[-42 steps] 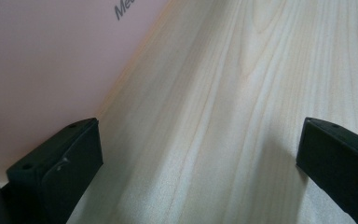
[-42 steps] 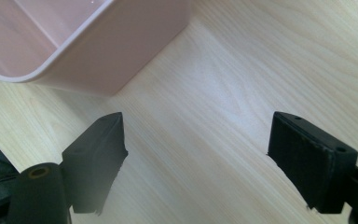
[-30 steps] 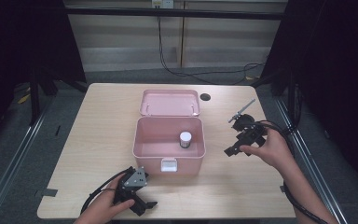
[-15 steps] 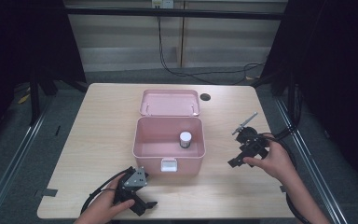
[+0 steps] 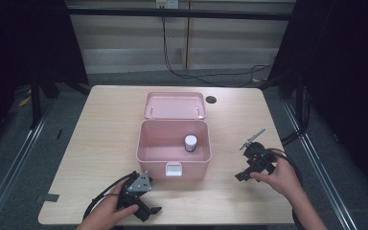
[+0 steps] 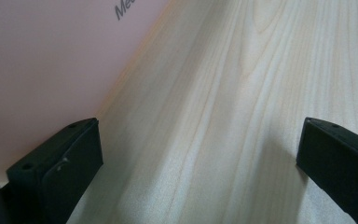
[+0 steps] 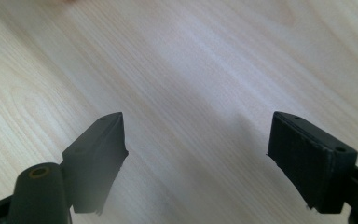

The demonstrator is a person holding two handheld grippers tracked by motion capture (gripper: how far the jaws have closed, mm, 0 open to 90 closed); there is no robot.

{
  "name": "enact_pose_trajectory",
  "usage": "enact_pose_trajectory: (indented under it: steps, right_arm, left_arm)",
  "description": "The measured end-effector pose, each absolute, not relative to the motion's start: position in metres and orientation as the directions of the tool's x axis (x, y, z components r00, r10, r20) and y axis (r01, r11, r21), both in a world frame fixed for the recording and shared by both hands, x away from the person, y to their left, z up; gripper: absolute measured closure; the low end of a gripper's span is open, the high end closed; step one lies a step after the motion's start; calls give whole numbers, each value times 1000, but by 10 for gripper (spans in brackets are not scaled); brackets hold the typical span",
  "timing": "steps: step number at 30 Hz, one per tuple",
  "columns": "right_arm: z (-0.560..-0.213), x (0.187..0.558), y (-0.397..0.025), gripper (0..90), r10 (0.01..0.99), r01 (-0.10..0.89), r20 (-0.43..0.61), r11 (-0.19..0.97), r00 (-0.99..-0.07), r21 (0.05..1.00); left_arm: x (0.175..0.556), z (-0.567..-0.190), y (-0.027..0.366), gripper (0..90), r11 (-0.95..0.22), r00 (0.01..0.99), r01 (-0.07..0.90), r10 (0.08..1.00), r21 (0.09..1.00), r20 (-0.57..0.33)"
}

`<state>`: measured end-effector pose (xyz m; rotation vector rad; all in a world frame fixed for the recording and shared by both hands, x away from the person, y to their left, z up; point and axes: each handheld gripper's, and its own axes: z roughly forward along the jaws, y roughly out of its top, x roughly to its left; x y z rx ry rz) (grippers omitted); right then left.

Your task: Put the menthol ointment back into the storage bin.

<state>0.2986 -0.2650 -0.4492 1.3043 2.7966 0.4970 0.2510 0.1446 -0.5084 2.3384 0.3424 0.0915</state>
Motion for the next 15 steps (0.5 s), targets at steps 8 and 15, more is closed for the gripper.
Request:
enact_pose_trajectory:
  steps: [8, 15]
  right_arm:
    - [-464, 292, -268, 182, 749, 744, 116, 603, -652, 288]
    - [-472, 288, -272, 172, 742, 735, 106, 615, -662, 285]
  left_arm:
    - [251, -508, 144, 0, -677, 962, 218, 272, 703, -36]
    - [251, -508, 144, 0, -677, 961, 218, 272, 703, -36]
